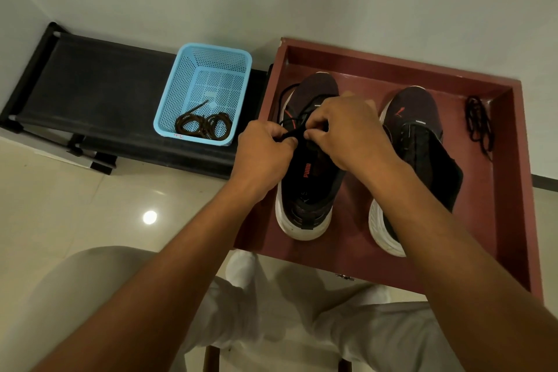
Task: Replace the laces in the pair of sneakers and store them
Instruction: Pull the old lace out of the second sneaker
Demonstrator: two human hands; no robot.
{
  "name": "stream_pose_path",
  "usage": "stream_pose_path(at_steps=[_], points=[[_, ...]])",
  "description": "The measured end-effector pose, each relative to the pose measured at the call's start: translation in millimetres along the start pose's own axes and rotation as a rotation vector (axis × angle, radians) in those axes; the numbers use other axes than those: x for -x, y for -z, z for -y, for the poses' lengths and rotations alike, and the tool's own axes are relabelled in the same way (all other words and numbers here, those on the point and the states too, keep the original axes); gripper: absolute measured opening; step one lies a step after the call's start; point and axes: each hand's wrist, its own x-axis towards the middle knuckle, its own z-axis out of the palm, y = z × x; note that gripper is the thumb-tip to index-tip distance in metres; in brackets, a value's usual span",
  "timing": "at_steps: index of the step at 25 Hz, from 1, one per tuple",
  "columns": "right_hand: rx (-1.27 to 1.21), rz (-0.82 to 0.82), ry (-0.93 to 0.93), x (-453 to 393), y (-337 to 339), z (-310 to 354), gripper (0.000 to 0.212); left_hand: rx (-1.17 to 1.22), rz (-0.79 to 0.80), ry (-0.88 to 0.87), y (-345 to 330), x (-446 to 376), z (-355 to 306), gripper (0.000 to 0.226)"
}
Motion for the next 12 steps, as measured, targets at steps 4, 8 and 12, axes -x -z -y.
stream_pose_path(at_steps=[4,8,12], points=[[-0.094,-0.021,-0.018,-1.3,7.4,-8.9,0.01,-0.001,-0.019,-0.002,-1.1,-1.3,1.4,0.013],[-0.25,-0.172,-0.122,0.1,32.2,-31.3,0.011,0.021,-0.014,0.004,-0.3,-1.3,2.8,0.011],[-0.343,-0.294,-0.294,1.4,38.9,-51.5,0.019,0.023,-0.022,0.013,-0.9,-0.7,1.8,0.01]])
